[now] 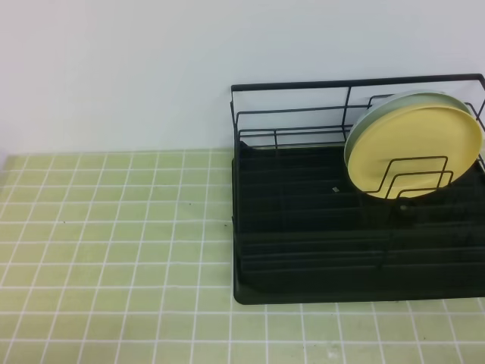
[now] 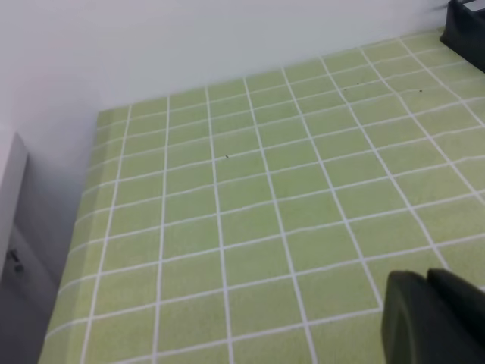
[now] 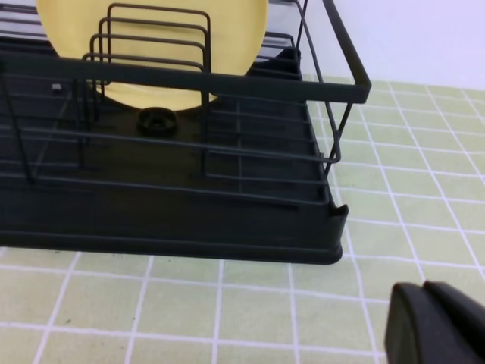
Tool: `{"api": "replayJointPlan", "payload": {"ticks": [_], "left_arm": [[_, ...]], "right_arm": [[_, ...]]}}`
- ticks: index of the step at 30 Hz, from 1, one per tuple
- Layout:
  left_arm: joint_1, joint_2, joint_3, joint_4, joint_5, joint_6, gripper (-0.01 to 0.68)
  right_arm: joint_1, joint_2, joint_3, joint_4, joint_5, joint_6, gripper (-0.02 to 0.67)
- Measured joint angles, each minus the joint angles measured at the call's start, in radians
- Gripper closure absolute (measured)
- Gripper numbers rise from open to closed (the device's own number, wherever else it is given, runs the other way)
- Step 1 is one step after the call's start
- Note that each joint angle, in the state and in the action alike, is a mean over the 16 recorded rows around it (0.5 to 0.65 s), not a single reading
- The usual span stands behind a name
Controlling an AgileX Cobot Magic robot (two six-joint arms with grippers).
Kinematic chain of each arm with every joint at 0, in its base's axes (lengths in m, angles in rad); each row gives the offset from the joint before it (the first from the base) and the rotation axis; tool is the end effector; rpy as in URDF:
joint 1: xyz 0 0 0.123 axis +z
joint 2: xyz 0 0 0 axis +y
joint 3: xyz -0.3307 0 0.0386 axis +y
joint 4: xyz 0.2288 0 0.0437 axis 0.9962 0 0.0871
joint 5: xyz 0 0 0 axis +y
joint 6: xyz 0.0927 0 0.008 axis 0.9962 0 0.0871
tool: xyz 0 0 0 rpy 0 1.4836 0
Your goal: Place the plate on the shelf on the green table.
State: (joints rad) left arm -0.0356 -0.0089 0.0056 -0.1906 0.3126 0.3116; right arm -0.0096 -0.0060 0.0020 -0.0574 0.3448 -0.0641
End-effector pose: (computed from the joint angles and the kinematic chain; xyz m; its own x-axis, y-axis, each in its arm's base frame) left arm -0.0119 -0.0050 0.1830 -0.2012 0.1367 -0.9700 0.1195 0.9862 0.1142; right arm -0.0123 -0.0017 0.1808 -0.2520 -0.1154 -0.9608 -0.0013 0.9929 -0.1189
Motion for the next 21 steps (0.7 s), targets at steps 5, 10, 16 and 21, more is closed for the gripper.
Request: {"api": "replayJointPlan", "payload": {"ticks": [5, 10, 16, 21], "left_arm": [[0.0, 0.001, -0.002, 0.0, 0.001, 0.0, 0.674], [0.0, 0.003, -0.004, 0.0, 0.003, 0.0, 0.674], [0.0, 0.003, -0.004, 0.0, 0.003, 0.0, 0.674], [0.0, 0.003, -0.004, 0.0, 0.003, 0.0, 0.674]], "right_arm": [[0.0, 0.0, 0.0, 0.0, 0.0, 0.0, 0.651], [0.0, 0.0, 0.0, 0.0, 0.0, 0.0, 0.651], [0.0, 0.0, 0.0, -0.001, 0.0, 0.0, 0.651], [0.0, 0.0, 0.0, -0.001, 0.0, 0.0, 0.651]]}}
